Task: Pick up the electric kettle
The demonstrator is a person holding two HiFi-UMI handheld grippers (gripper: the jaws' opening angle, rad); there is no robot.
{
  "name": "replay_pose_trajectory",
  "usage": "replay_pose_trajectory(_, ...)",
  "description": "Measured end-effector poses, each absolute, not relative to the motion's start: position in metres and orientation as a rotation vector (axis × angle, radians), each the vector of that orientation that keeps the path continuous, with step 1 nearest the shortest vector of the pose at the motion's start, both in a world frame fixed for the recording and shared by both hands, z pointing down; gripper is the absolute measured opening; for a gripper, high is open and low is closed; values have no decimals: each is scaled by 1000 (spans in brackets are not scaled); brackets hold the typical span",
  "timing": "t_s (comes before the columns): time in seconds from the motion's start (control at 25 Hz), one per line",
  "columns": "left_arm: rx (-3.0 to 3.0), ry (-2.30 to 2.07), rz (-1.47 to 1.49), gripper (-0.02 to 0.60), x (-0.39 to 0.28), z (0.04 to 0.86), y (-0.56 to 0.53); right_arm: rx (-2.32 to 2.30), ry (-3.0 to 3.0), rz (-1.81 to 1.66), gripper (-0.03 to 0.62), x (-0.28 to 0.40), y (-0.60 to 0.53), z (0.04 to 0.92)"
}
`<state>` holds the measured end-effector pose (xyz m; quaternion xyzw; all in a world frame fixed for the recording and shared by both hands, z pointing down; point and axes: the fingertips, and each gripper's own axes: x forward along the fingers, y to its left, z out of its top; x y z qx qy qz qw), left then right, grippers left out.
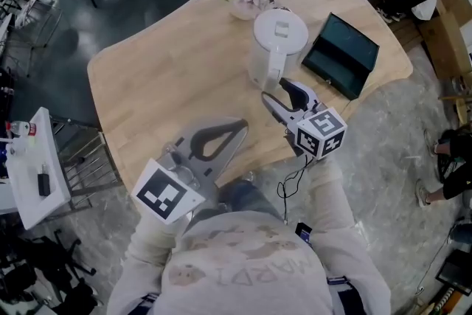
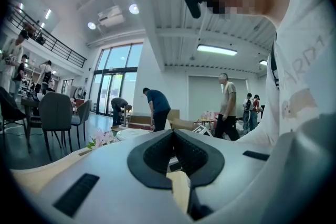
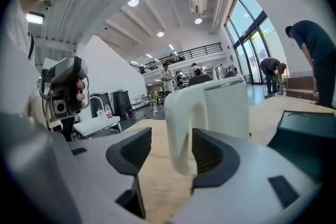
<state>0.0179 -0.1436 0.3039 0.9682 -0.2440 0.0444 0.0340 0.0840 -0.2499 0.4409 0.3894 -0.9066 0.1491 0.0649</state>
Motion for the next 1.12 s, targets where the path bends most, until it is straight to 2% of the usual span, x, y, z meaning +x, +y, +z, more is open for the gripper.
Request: replay_pose_trajectory(1.12,2916,-796,165,12,14,320,-175,761,-2773,510,224,39,-279,472)
